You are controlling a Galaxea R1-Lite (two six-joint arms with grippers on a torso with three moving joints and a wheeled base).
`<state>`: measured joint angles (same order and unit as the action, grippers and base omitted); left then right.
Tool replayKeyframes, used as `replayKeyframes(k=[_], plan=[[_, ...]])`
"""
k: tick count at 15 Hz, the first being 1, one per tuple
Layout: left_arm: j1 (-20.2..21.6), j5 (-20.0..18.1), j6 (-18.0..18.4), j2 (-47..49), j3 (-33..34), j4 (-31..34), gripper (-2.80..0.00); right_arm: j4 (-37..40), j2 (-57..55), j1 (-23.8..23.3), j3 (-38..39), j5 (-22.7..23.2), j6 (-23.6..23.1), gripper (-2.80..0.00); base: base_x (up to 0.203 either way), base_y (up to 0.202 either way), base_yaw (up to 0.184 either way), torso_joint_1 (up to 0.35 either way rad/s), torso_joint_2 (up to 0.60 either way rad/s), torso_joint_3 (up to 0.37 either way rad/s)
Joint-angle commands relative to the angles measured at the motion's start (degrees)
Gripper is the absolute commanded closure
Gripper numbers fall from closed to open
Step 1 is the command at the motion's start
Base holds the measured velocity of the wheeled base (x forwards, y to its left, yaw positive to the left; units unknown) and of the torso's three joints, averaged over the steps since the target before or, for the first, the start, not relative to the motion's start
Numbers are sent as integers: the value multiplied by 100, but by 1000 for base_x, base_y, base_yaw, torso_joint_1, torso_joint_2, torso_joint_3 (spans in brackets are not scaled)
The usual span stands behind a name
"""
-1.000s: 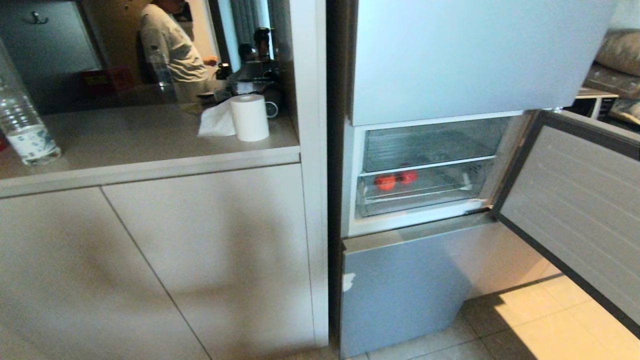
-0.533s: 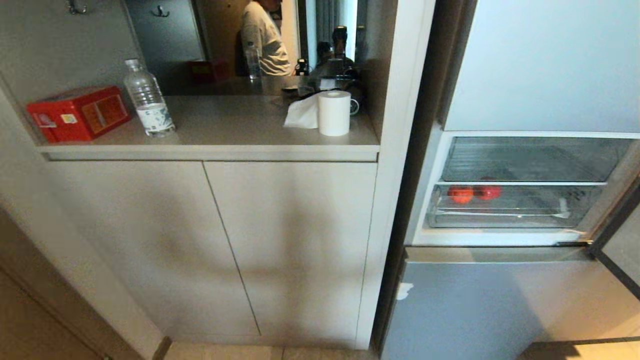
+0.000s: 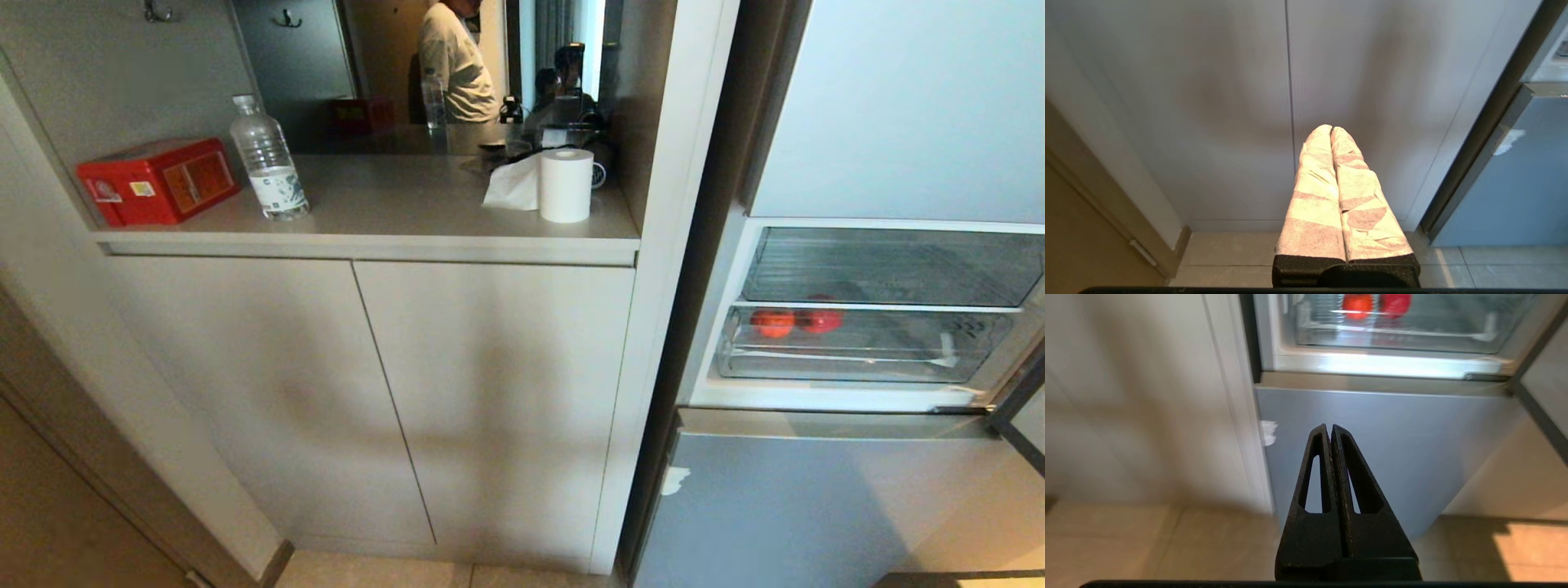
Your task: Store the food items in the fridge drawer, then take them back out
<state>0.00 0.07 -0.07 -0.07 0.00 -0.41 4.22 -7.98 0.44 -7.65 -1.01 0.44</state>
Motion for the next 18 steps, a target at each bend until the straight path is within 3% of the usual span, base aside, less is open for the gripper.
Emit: replayKeyframes(k=[1, 6, 9, 12, 18], plan=[[0, 2, -1, 7, 9, -2, 0, -152, -2067, 6, -630, 68, 206, 0, 0, 0, 0, 0, 0, 0], [0, 2, -1, 7, 9, -2, 0, -1572, -5503, 96, -1634, 227, 705, 0, 0, 0, 0, 0, 0, 0], [0, 2, -1, 7, 9, -2, 0, -2061, -6011, 145, -2013, 280, 834, 0, 0, 0, 0, 0, 0, 0], [0, 2, -1, 7, 9, -2, 0, -2163, -7162, 157, -2435, 284, 721, 0, 0, 0, 0, 0, 0, 0], [0, 2, -1, 7, 9, -2, 0, -3164, -9129, 174, -3632, 199, 638, 0, 0, 0, 0, 0, 0, 0]])
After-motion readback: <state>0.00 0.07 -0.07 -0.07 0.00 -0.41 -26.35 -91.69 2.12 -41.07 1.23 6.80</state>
